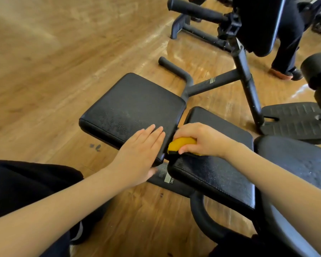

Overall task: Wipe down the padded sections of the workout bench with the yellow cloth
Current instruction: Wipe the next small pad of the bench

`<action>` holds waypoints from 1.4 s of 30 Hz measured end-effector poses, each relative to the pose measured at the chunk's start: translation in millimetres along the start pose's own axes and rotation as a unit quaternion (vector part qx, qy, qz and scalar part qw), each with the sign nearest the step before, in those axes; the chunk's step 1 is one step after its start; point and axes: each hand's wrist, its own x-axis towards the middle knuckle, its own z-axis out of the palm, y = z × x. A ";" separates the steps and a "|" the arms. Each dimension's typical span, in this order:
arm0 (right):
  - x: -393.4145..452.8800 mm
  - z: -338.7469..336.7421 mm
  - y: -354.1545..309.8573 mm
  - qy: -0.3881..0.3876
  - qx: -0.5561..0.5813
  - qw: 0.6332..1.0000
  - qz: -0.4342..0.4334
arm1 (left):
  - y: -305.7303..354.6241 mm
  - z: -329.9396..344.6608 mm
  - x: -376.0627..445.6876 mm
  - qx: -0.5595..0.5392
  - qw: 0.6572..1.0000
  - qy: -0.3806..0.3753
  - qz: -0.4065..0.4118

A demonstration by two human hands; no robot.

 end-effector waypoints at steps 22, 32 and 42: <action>-8.9 14.6 -2.8 0.067 -0.009 0.998 -0.012 | -0.5 -0.1 -0.2 -0.004 1.000 0.001 -0.001; 27.8 -12.8 72.6 0.203 0.017 0.974 0.103 | 0.7 2.7 9.9 -0.022 0.998 -0.005 -0.051; 5.3 5.9 48.2 0.207 0.003 0.977 -0.052 | 2.0 5.3 30.0 -0.028 0.995 0.002 -0.096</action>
